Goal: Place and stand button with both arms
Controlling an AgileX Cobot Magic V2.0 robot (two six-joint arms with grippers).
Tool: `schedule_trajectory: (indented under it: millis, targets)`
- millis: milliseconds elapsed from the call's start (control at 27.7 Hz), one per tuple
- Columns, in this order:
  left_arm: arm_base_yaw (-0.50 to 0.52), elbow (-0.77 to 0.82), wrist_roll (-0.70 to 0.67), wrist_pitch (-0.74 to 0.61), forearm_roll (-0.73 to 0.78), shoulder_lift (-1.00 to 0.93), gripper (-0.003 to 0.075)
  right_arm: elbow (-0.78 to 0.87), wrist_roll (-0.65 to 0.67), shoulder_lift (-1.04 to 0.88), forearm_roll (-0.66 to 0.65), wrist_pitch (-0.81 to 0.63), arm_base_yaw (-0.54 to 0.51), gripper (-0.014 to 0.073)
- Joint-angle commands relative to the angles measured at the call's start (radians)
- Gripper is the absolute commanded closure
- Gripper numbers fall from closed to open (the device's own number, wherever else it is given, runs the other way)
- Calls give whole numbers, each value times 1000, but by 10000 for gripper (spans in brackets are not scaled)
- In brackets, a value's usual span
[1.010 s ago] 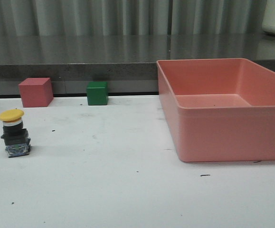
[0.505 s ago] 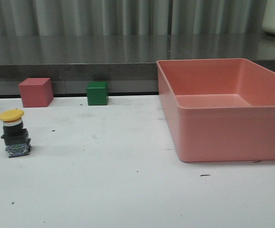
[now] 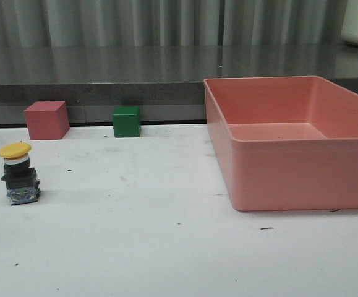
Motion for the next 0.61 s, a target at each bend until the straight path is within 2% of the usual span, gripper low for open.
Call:
schedule_trajectory:
  millis: [0,252,469,577]
  targets:
    - [4,15,-10,-88,-1,-23,740,9,-6,-1,-15,-122,-26,662]
    - [4,15,-10,-88,-1,-23,740,259,-6,-140,-11,-282,-132,662]
    - [4,15,-10,-88,-1,-23,740,414,-6,-248,-10,-284,-155,662]
    - [4,15,-10,-88,-1,-23,740,411,-6,-275,-10,-248,-155,662]
